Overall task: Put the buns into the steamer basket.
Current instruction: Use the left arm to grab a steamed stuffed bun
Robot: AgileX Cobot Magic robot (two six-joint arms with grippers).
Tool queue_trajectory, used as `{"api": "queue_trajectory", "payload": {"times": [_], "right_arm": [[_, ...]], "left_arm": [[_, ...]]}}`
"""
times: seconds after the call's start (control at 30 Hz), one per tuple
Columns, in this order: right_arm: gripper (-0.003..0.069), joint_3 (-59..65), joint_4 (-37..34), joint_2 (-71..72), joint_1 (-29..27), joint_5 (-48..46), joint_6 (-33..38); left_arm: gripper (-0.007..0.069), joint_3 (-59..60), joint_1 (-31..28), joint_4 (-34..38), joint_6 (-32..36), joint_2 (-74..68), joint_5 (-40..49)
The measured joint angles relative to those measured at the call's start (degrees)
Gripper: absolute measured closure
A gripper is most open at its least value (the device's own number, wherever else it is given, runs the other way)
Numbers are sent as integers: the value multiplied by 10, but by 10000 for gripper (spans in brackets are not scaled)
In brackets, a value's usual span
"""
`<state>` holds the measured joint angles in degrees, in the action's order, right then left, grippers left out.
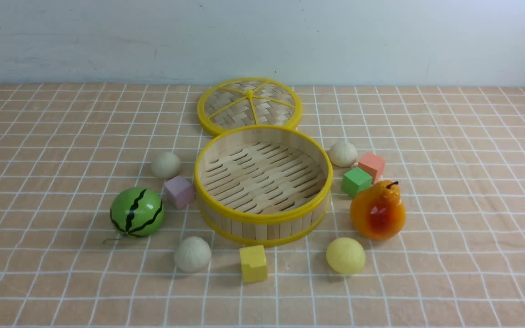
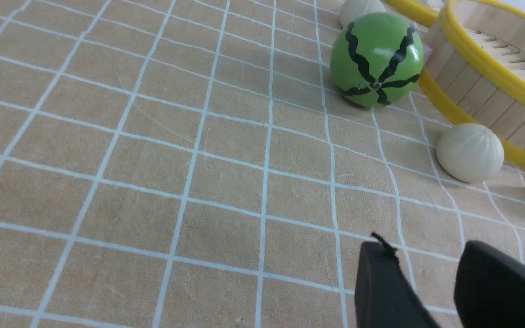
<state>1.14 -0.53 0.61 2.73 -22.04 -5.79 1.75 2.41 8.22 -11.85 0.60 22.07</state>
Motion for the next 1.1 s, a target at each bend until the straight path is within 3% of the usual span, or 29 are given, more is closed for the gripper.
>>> {"api": "queue_trajectory", "payload": {"times": [0.8, 0.93, 1.1], "right_arm": [[418, 0, 0, 0, 0, 0, 0], [418, 0, 0, 0, 0, 0, 0], [418, 0, 0, 0, 0, 0, 0]], "left_arm": [[386, 0, 0, -1, -1, 0, -15], [386, 0, 0, 66, -41, 0, -73], [386, 0, 0, 223, -112, 0, -167]]}}
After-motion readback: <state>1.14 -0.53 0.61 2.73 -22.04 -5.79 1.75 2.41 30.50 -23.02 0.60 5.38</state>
